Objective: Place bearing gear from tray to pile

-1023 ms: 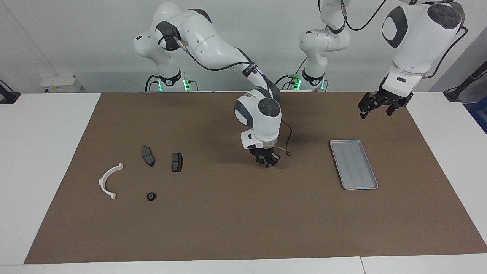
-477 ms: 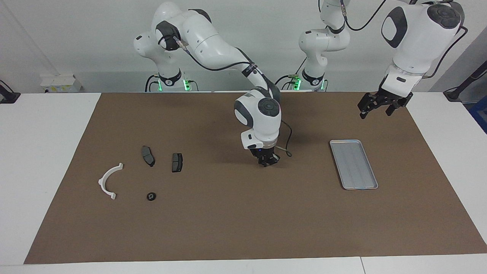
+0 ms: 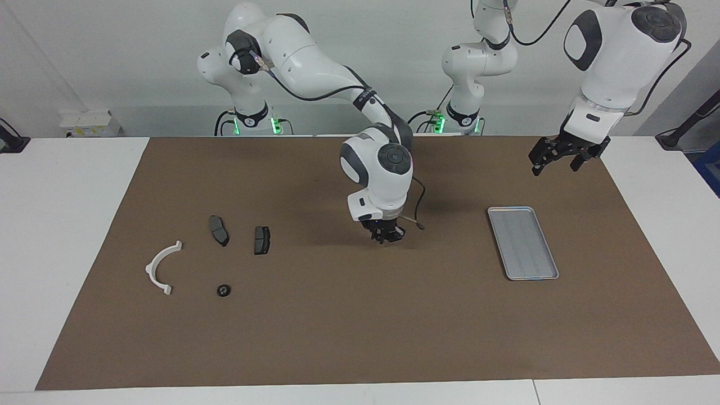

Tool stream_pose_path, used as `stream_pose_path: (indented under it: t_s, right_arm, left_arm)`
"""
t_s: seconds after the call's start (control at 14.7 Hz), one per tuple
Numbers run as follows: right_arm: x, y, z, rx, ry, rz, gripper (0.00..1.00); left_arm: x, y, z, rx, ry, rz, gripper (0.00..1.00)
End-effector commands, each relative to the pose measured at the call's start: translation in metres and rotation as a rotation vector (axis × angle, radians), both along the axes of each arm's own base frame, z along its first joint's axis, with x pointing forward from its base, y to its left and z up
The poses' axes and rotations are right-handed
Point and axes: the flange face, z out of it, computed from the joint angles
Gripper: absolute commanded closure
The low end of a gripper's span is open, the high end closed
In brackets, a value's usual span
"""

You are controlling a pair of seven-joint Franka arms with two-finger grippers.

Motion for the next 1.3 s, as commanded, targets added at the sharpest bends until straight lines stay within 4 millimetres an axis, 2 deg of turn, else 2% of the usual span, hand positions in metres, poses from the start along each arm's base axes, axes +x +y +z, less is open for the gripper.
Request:
stream_pose_path:
  t_s: [0.0, 0.07, 0.2, 0.41, 0.48, 0.75, 0.89, 1.02, 1.23]
  right_arm:
    - [0.028, -0.081, 0.058, 0.018, 0.026, 0.151, 1.00]
    - [0.037, -0.113, 0.071, 0.022, 0.034, 0.229, 1.00]
    - [0.060, -0.189, 0.082, 0.030, 0.045, 0.360, 1.00]
    - [0.083, -0.291, 0.072, 0.043, 0.050, 0.511, 1.00]
    - [0.085, -0.316, 0.068, 0.044, 0.028, 0.548, 1.00]
    - [0.084, -0.387, 0.027, 0.030, -0.040, 0.650, 1.00]
    - [0.088, -0.431, -0.002, 0.015, -0.069, 0.689, 1.00]
    - [0.089, -0.447, -0.020, 0.007, -0.085, 0.698, 1.00]
    - [0.093, -0.457, -0.040, 0.000, -0.093, 0.693, 1.00]
  left_arm:
    - [-0.005, 0.000, 0.004, -0.007, 0.002, -0.008, 0.00]
    - [-0.005, -0.001, 0.004, -0.007, 0.002, -0.010, 0.00]
    - [-0.005, 0.000, 0.004, -0.007, 0.002, -0.006, 0.00]
    - [-0.005, 0.000, 0.004, -0.007, 0.002, -0.006, 0.00]
    - [-0.005, 0.000, 0.004, -0.007, 0.002, -0.008, 0.00]
    - [-0.005, -0.001, 0.004, -0.007, 0.002, -0.008, 0.00]
    - [-0.005, 0.000, 0.004, -0.007, 0.002, -0.008, 0.00]
    - [-0.005, 0.000, 0.004, -0.007, 0.002, -0.008, 0.00]
    - [-0.005, 0.000, 0.004, -0.007, 0.002, -0.006, 0.00]
